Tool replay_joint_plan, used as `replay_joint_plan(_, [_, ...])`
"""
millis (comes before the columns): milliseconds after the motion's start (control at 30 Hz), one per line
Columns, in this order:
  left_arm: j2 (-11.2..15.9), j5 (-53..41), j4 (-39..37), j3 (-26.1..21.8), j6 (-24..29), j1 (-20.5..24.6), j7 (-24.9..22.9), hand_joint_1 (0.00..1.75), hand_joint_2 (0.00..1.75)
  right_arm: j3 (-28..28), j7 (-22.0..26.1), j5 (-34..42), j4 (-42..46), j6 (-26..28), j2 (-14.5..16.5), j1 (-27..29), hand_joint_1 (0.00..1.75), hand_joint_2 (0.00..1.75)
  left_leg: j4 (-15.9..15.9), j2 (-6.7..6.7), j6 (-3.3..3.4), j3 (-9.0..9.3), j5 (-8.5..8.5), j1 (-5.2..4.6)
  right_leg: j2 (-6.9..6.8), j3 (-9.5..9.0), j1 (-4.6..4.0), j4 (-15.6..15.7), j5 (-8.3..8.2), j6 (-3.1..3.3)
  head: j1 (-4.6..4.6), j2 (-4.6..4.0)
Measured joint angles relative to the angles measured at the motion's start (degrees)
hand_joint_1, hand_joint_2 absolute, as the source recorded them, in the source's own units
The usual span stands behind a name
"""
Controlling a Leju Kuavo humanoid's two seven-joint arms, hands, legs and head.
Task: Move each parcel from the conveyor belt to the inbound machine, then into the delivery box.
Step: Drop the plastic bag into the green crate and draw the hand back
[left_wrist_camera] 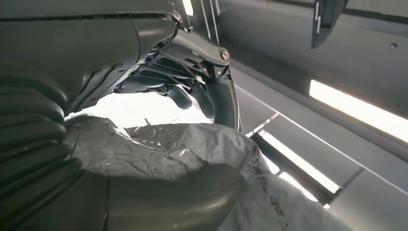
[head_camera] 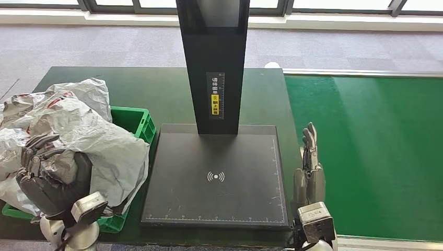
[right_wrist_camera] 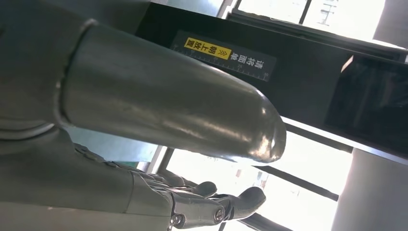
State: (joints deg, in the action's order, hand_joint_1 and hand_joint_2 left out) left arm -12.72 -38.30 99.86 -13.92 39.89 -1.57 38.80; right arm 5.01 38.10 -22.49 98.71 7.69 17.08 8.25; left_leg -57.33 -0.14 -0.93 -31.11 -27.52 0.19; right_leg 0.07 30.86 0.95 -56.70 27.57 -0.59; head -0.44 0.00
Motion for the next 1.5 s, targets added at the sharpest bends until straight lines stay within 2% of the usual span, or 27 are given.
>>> replay_joint_plan(100, [-1.5, -10.5, -0.6, -6.8, 0.0, 4.0, 0.0, 1.75, 1.75, 0.0, -0.1, -0.1, -0.1, 0.0, 0.0, -0.4, 0.0, 0.0, 0.0, -0.07, -0.03, 0.0, 0.04, 0.0, -0.06, 0.0, 0.0, 0.0, 0.0, 0.0, 0.0, 0.0])
replay_joint_plan(267, [-2.6, -32.1, -7.5, -19.1, 0.0, 15.1, -1.2, 1.75, 1.75, 0.0, 0.4, 0.2, -0.5, 0.3, 0.0, -0.3, 0.0, 0.0, 0.0, -0.11, -0.1, -0.01, 0.12, 0.01, -0.1, 0.03, -0.01, -0.1, -0.08, 0.1, 0.01, 0.0])
replay_joint_plan(400, [-2.2, -40.1, -14.7, -25.5, 0.0, 21.1, -4.0, 1.75, 1.75, 0.0, 0.9, 0.5, -1.0, 1.0, 0.0, -0.1, 0.0, 0.0, 0.0, -0.03, -0.14, -0.01, 0.15, 0.01, -0.04, 0.11, -0.02, -0.1, -0.14, 0.18, 0.0, 0.0])
replay_joint_plan(533, [-1.5, -43.1, -20.0, -28.1, 0.0, 23.2, -6.1, 1.75, 1.75, 0.0, 1.0, 0.6, -1.4, 1.2, 0.0, 0.0, 0.0, 0.0, 0.0, -0.02, -0.15, -0.08, 0.16, 0.03, 0.0, 0.17, -0.05, -0.1, -0.15, 0.2, 0.0, 0.0])
replay_joint_plan(767, [-1.1, -43.4, -23.8, -29.6, 0.0, 24.5, -6.5, 1.75, 1.75, 0.0, 1.0, 0.6, -1.5, 1.2, 0.0, 0.1, 0.0, 0.0, 0.0, -0.02, -0.15, -0.17, 0.16, 0.03, 0.0, 0.26, -0.05, -0.1, -0.15, 0.2, 0.0, 0.01])
replay_joint_plan(833, [-1.0, -44.9, -24.5, -29.8, 0.0, 24.6, -8.3, 1.75, 1.75, 0.0, 1.0, 0.6, -1.5, 1.3, 0.0, 0.1, 0.0, 0.0, 0.0, -0.02, -0.15, -0.17, 0.16, 0.03, 0.0, 0.27, -0.05, -0.1, -0.15, 0.2, 0.0, 0.0])
replay_joint_plan(900, [-0.8, -47.0, -25.2, -29.7, 0.0, 24.4, -12.5, 1.75, 1.75, 0.0, 1.0, 0.6, -1.6, 1.4, 0.0, 0.1, 0.0, 0.0, 0.0, -0.02, -0.15, -0.17, 0.16, 0.03, 0.01, 0.28, -0.06, -0.1, -0.15, 0.2, 0.0, 0.0])
replay_joint_plan(933, [-0.6, -47.7, -25.7, -29.3, 0.0, 24.1, -15.7, 1.4, 1.75, 0.0, 1.0, 0.6, -1.6, 1.4, 0.0, 0.1, 0.0, 0.0, 0.0, -0.01, -0.15, -0.17, 0.16, 0.03, 0.02, 0.29, -0.06, -0.1, -0.15, 0.2, 0.0, 0.0])
replay_joint_plan(967, [-0.2, -48.0, -26.3, -28.5, 0.0, 23.7, -19.4, 0.97, 1.75, 0.0, 0.9, 0.6, -1.6, 1.4, 0.0, 0.1, 0.0, 0.0, 0.0, 0.0, -0.15, -0.17, 0.16, 0.03, 0.03, 0.3, -0.06, -0.1, -0.15, 0.2, 0.0, 0.0])
replay_joint_plan(1033, [1.3, -48.3, -28.3, -25.2, 0.0, 22.6, -27.7, 0.1, 0.87, 0.0, 0.8, 0.4, -1.6, 1.4, 0.0, 0.0, 0.0, 0.0, 0.0, 0.0, -0.17, -0.18, 0.17, 0.04, 0.03, 0.32, -0.07, -0.1, -0.15, 0.2, 0.0, 0.0])
replay_joint_plan(1067, [2.3, -48.4, -29.7, -23.1, 0.0, 22.1, -31.5, 0.0, 0.44, 0.0, 0.7, 0.3, -1.7, 1.4, 0.0, -0.1, 0.0, 0.0, 0.0, -0.01, -0.18, -0.19, 0.18, 0.04, 0.01, 0.33, -0.07, -0.1, -0.15, 0.2, 0.0, 0.0])
replay_joint_plan(1100, [3.2, -48.4, -31.2, -20.9, 0.0, 21.7, -34.6, 0.0, 0.0, 0.0, 0.6, 0.2, -1.8, 1.4, 0.0, -0.2, 0.0, 0.0, 0.0, -0.03, -0.2, -0.2, 0.19, 0.04, -0.01, 0.33, -0.07, -0.1, -0.15, 0.2, 0.0, 0.0])
replay_joint_plan(1167, [4.8, -48.2, -34.0, -17.3, 0.0, 21.5, -37.7, 0.0, 0.0, 0.0, 0.4, 0.1, -1.8, 1.4, -0.1, -0.3, 0.0, 0.0, 0.0, -0.05, -0.2, -0.21, 0.2, 0.04, -0.03, 0.31, -0.06, -0.1, -0.15, 0.2, 0.01, 0.0])
replay_joint_plan(1267, [5.5, -46.5, -35.6, -14.6, 0.0, 21.3, -35.1, 0.0, 0.0, 0.0, 0.2, 0.0, -1.9, 1.6, -0.2, -0.2, 0.0, 0.0, 0.0, -0.02, -0.2, -0.2, 0.2, 0.03, 0.0, 0.29, -0.05, -0.2, -0.16, 0.21, 0.01, 0.0])
replay_joint_plan(1333, [4.7, -42.9, -33.7, -14.2, 0.0, 20.4, -29.7, 0.0, 0.0, 0.0, 0.3, -0.1, -1.9, 2.1, -0.2, 0.2, 0.0, 0.0, 0.0, 0.05, -0.2, -0.19, 0.2, 0.02, 0.05, 0.3, -0.03, -0.2, -0.16, 0.21, 0.01, 0.0])
replay_joint_plan(1400, [2.7, -33.7, -28.9, -14.6, 0.1, 18.7, -18.8, 0.0, 0.0, 0.0, 0.5, -0.2, -1.7, 2.4, -0.2, 0.8, 0.0, 0.0, 0.0, 0.1, -0.21, -0.2, 0.18, 0.0, 0.1, 0.32, 0.0, -0.2, -0.17, 0.21, 0.01, 0.0])
replay_joint_plan(1467, [0.0, -20.2, -22.9, -15.1, 0.2, 16.1, -6.7, 0.0, 0.0, 0.0, 0.9, -0.2, -1.4, 2.8, -0.2, 1.3, 0.0, 0.0, 0.0, 0.13, -0.18, -0.21, 0.13, -0.03, 0.14, 0.34, 0.02, -0.2, -0.15, 0.21, 0.0, 0.0])
replay_joint_plan(1500, [-1.2, -14.4, -20.0, -15.1, 0.2, 14.5, -2.9, 0.0, 0.0, 0.0, 1.0, -0.1, -1.2, 2.9, -0.2, 1.4, 0.0, 0.0, 0.0, 0.15, -0.16, -0.21, 0.1, -0.04, 0.16, 0.36, 0.02, -0.1, -0.15, 0.21, 0.0, 0.0])
